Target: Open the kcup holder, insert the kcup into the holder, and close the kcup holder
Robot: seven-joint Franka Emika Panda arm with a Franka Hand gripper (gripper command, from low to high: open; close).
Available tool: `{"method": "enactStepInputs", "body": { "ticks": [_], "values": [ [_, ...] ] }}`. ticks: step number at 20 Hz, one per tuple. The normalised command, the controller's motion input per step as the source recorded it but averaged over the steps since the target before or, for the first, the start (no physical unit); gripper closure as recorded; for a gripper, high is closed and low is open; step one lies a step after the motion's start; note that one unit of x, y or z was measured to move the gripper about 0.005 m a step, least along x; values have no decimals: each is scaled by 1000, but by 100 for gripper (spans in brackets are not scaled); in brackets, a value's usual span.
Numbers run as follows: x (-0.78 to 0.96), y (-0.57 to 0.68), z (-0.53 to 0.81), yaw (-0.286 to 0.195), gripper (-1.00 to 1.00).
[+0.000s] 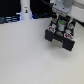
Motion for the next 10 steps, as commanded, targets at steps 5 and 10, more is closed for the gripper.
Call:
{"method": "enactStepInputs", "body": {
  "ticks": [5, 10],
  "values": [
    [16, 43, -118, 33, 100],
    [68, 70, 171, 79, -100]
  ]
}}
